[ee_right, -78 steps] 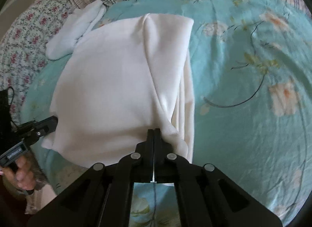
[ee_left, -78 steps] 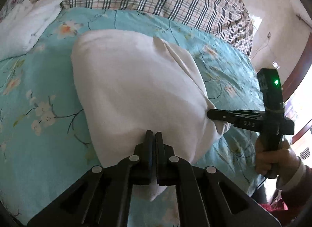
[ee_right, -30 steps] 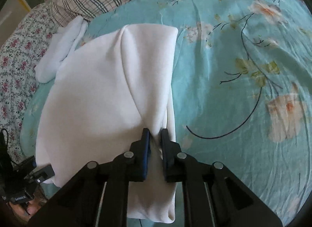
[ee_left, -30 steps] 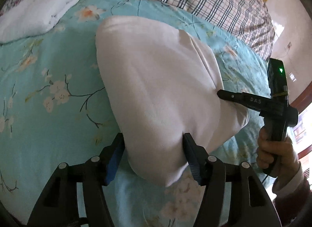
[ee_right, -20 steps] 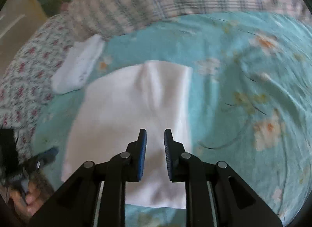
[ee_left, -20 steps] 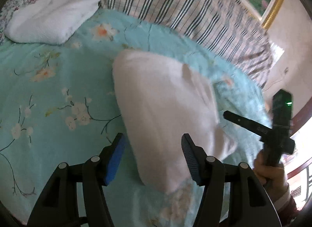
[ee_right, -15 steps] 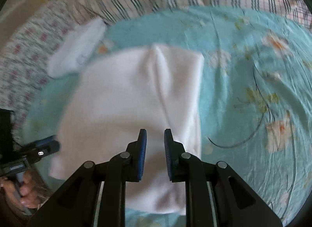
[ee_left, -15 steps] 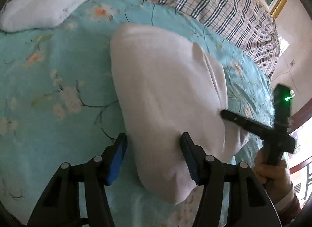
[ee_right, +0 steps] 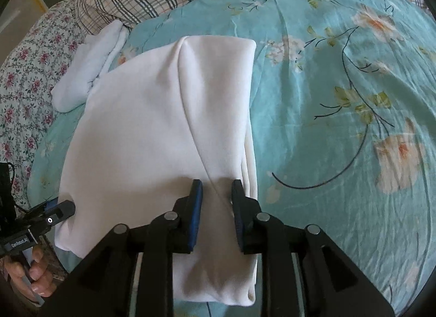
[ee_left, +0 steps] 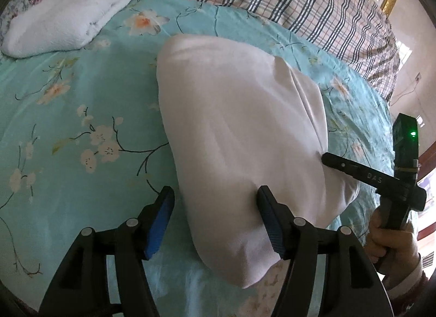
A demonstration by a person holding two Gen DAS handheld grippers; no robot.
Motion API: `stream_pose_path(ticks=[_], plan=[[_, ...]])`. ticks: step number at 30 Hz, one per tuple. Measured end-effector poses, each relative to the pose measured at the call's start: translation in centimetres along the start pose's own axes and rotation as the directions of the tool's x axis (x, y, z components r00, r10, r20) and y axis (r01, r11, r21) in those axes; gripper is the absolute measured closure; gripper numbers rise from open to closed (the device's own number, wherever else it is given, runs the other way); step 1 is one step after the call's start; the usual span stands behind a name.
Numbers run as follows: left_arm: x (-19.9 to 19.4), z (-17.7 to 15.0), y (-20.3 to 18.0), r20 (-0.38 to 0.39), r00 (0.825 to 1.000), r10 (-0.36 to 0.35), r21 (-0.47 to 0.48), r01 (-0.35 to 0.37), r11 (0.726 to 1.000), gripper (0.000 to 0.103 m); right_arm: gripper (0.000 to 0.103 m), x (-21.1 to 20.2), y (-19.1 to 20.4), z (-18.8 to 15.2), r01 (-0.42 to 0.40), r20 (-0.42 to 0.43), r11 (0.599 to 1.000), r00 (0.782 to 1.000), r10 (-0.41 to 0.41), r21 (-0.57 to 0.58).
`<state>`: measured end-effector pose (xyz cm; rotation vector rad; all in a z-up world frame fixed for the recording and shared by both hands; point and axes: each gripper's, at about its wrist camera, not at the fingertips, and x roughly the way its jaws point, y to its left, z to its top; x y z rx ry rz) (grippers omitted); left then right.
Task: Fold large clothes
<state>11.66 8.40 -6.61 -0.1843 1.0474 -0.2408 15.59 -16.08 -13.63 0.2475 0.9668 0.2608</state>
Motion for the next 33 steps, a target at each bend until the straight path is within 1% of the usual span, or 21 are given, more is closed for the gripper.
stream_pose_path(ticks=[2,5,6,8,10,12,13,15,16,18,22,25,26,29,31,33], plan=[[-0.4,0.0,0.1,0.001,1.0,0.005,-0.002,-0.005,1.0,0.039,0.079,-0.7,0.0,-0.4,0.001,0.005,1.0,1.0,-0.001,0.007],[-1.3,0.6,0.4,0.02,1.0,0.001,-0.014,-0.001,1.0,0.04,0.078,-1.9,1.0,-0.1,-0.007,0.047,1.0,0.999,0.008,-0.022],[-1.5,1.1,0.6,0.032,0.999,0.003,-0.02,-0.002,1.0,0.041,0.078,-2.1,1.4,0.4,-0.016,0.061,0.999,0.998,0.018,-0.032],[-1.9,2.6,1.1,0.064,0.998,0.029,-0.045,-0.026,0.999,0.041,0.078,-2.0,2.3,1.9,-0.029,0.071,0.999,0.997,0.032,-0.046],[-1.5,4.7,2.0,0.089,0.996,0.031,-0.081,-0.024,0.996,0.04,0.078,-1.3,3.2,3.6,-0.029,0.079,0.998,0.996,0.034,-0.06],[0.0,6.1,2.7,0.067,0.996,0.053,-0.1,-0.046,0.994,0.042,0.078,-0.1,3.5,5.0,-0.026,0.076,0.998,0.997,0.03,-0.055],[1.4,6.5,3.1,0.038,0.997,0.072,-0.102,-0.068,0.992,0.041,0.078,0.8,3.4,5.7,-0.011,0.066,0.999,0.998,0.014,-0.038],[2.8,6.7,3.6,0.014,0.997,0.07,-0.109,-0.068,0.992,0.04,0.078,2.5,2.9,6.2,0.029,0.033,0.999,0.999,-0.028,-0.014],[3.6,6.7,3.7,0.007,0.997,0.074,-0.108,-0.073,0.991,0.039,0.079,3.5,2.3,6.4,0.025,0.01,1.0,1.0,-0.025,0.003],[4.0,6.5,3.9,0.014,0.997,0.078,-0.107,-0.076,0.991,0.037,0.079,4.2,1.9,6.4,0.01,0.009,1.0,1.0,-0.01,0.01],[3.4,6.1,4.2,0.021,0.998,0.067,-0.119,-0.064,0.991,0.036,0.079,3.7,2.2,6.4,0.017,0.012,1.0,1.0,-0.017,-0.004],[2.1,5.5,3.7,0.034,0.996,0.083,-0.103,-0.079,0.992,0.037,0.078,2.6,1.9,6.0,0.001,0.021,1.0,1.0,-0.001,0.021],[1.7,5.2,3.6,0.033,0.996,0.086,-0.1,-0.082,0.992,0.038,0.078,2.2,1.9,6.0,-0.004,0.026,1.0,1.0,0.003,0.024],[-0.4,3.6,2.7,0.046,0.998,0.037,-0.091,-0.033,0.995,0.039,0.078,0.4,2.2,4.5,-0.041,0.04,0.999,0.998,0.04,0.025],[-2.1,2.2,1.9,0.068,0.998,-0.018,-0.063,0.022,0.998,0.038,0.078,-0.8,2.7,3.1,-0.063,0.041,0.998,0.997,0.063,0.001],[-2.5,0.9,1.1,0.056,0.998,-0.031,-0.031,0.033,0.999,0.038,0.078,-1.9,2.9,1.4,-0.065,0.04,0.998,0.997,0.065,-0.019]])
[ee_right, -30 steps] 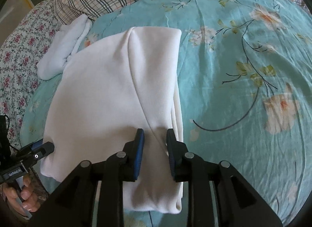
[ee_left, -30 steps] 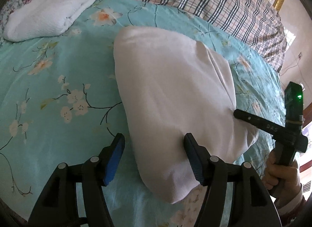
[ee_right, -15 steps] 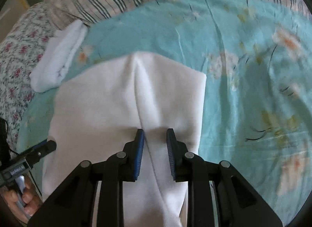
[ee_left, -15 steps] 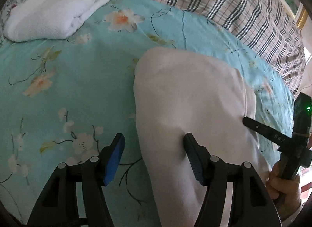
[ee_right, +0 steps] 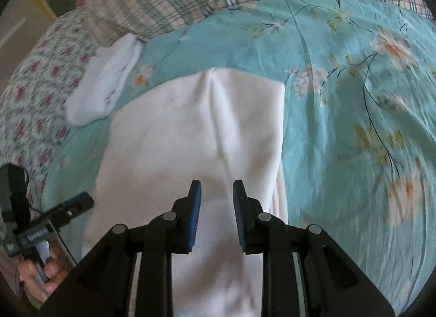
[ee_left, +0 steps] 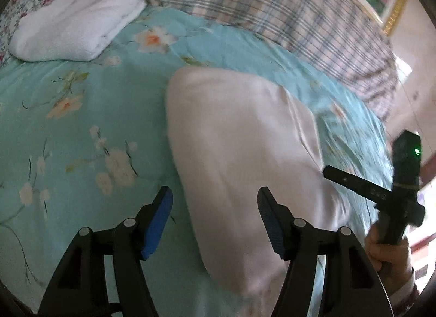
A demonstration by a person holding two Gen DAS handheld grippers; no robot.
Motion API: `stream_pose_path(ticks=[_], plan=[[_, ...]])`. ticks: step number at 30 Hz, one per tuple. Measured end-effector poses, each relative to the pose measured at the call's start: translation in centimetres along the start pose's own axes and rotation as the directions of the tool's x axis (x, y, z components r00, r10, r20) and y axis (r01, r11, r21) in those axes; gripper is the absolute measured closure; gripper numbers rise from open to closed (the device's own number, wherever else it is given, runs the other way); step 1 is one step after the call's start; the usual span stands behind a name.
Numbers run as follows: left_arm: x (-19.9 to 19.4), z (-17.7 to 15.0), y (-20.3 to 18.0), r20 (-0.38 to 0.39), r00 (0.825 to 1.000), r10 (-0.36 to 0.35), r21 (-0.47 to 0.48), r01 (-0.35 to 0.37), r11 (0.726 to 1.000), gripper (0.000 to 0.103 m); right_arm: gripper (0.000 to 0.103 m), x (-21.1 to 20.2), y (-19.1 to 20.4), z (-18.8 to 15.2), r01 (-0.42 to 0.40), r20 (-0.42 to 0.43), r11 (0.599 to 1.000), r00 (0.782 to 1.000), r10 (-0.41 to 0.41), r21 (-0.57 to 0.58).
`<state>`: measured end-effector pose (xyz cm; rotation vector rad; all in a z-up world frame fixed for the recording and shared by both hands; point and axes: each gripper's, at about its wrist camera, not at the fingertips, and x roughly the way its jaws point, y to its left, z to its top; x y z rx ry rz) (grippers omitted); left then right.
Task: Fold large clothes
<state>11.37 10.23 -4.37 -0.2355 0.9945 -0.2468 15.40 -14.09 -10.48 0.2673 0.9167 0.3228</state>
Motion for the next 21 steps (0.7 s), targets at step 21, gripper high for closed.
stream_pose_path(ticks=[21], plan=[[-3.2,-4.4,-0.5,0.01,0.992,0.125,0.065,-0.126,0.99,0.021,0.057,-5.3,0.3,-5.7,0.019,0.018,0.999,1.0,-0.019,-0.029]])
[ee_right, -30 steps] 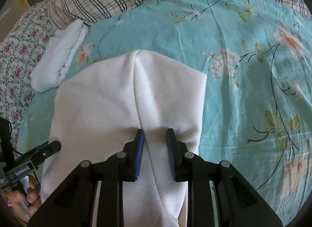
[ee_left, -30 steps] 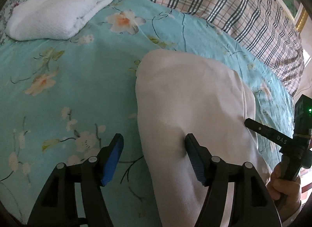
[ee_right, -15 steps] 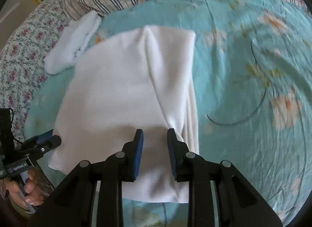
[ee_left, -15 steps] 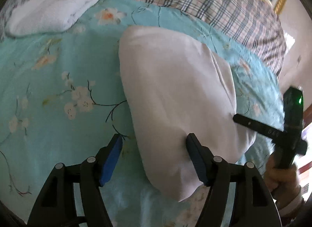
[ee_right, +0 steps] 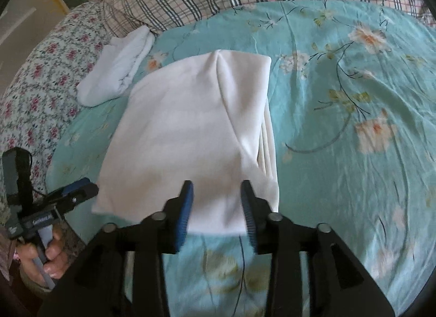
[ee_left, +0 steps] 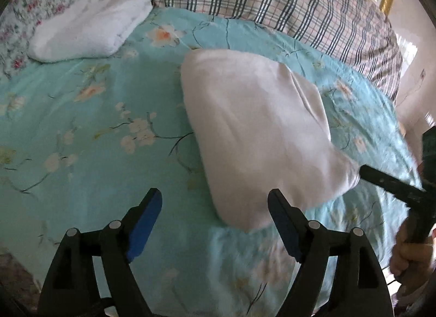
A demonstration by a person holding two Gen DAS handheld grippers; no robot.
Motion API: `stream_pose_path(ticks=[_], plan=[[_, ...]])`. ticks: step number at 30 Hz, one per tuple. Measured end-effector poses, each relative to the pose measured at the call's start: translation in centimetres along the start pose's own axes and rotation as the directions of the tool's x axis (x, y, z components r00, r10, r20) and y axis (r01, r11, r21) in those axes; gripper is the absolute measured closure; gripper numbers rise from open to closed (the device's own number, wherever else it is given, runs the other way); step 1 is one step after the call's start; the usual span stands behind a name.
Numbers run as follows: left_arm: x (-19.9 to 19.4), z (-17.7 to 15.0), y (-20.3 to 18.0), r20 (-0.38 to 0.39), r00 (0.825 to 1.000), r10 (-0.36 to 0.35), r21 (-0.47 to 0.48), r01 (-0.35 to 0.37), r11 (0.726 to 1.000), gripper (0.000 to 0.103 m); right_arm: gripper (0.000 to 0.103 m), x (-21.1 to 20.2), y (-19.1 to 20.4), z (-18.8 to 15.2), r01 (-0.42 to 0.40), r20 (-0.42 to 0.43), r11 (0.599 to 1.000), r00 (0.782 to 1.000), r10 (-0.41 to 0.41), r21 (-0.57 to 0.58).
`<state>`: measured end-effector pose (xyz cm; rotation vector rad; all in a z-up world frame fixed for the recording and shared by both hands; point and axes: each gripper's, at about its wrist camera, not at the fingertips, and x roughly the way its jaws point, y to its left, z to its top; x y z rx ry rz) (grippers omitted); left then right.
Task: Fold large clothes
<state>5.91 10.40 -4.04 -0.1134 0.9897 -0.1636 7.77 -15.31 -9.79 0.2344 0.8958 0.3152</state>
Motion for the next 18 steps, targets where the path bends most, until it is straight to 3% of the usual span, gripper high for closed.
stream_pose_path(ticks=[2,4,6,9,13,16,18], plan=[[-0.9,-1.0,-0.4,0.007,0.999,0.052,0.04,-0.053,0.998,0.02,0.051,-1.1,0.3,-1.2,0.021,0.009,1.0,1.0,-0.021,-0.022],[-1.2,-1.8,-0.7,0.011,0.995,0.096,0.079,-0.096,0.992,0.019,0.032,-1.7,0.6,-2.2,0.044,0.014,0.998,0.999,-0.044,-0.042],[-1.4,-3.0,-1.0,0.017,0.989,0.146,0.119,-0.147,0.982,0.019,0.022,-2.2,0.9,-3.3,0.061,0.022,0.996,0.998,-0.06,-0.063],[-1.5,-4.6,-1.1,0.02,0.978,0.206,0.151,-0.206,0.967,0.019,0.022,-2.5,1.2,-4.8,0.075,0.006,0.991,0.997,-0.075,-0.108],[-3.7,-5.5,-1.2,0.066,0.987,0.145,0.151,-0.153,0.977,0.019,0.022,-2.9,1.1,-6.0,0.053,-0.029,0.993,0.998,-0.056,-0.11],[-5.2,-4.9,-2.3,0.036,0.991,0.13,0.231,-0.135,0.964,0.019,0.022,-4.5,1.4,-5.9,0.032,-0.017,0.993,0.999,-0.034,-0.117],[-7.4,-4.3,-3.0,0.116,0.976,0.182,0.25,-0.207,0.946,0.014,0.022,-6.1,2.2,-5.5,0.012,0.006,0.991,1.0,-0.011,-0.132]])
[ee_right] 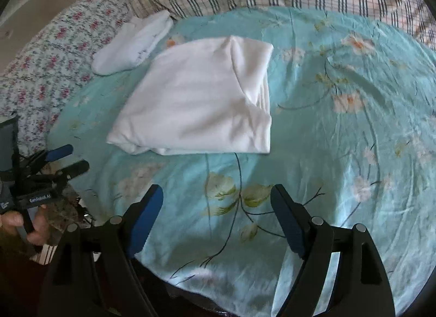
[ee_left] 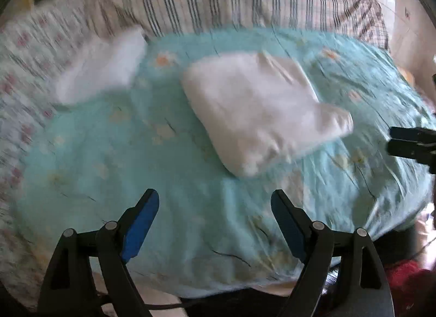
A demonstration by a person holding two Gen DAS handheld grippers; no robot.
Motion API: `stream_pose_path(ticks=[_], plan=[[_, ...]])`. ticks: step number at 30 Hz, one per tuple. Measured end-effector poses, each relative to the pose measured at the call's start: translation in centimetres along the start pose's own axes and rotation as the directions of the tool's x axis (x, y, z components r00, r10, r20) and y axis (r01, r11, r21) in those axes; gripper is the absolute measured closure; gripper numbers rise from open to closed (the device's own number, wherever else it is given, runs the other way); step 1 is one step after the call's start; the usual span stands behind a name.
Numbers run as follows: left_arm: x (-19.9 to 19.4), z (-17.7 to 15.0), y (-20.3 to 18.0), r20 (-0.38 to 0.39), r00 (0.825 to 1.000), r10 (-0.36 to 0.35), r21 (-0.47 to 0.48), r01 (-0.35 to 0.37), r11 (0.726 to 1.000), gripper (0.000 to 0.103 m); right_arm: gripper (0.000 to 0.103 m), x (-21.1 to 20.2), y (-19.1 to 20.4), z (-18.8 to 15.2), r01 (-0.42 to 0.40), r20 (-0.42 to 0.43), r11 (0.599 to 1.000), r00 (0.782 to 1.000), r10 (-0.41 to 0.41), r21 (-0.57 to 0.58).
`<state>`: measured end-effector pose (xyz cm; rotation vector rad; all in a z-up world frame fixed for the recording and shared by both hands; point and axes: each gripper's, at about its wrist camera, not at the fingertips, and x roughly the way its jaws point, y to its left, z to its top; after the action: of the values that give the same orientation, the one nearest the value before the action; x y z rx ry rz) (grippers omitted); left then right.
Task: Fold large clothes
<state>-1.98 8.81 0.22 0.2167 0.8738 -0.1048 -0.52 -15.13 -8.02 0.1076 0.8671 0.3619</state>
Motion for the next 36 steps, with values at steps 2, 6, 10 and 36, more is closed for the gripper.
stream_pose_path(ticks=[2,6,10,36], plan=[[-1.4,0.8,-0.1,0.042,0.997,0.062,0.015,-0.063,0.998,0.0,0.016,-1.7,0.7,0.7,-0.01,0.041,1.0,0.999,0.011,-0.021],[-0.7,1.3,0.2,0.042,0.996,0.084,0.01,-0.085,0.996,0.0,0.0,-2.7,1.2,1.6,0.011,0.08,0.999,0.997,-0.008,-0.044],[2.4,1.0,0.5,-0.058,0.995,0.087,-0.017,-0.088,0.996,0.0,0.0,-0.7,1.0,1.5,0.011,0.047,1.0,0.999,-0.01,-0.027],[4.3,5.5,0.6,-0.067,0.996,0.054,-0.072,-0.059,0.996,0.001,0.0,3.6,2.7,5.7,-0.006,-0.019,0.989,1.0,0.003,-0.151]])
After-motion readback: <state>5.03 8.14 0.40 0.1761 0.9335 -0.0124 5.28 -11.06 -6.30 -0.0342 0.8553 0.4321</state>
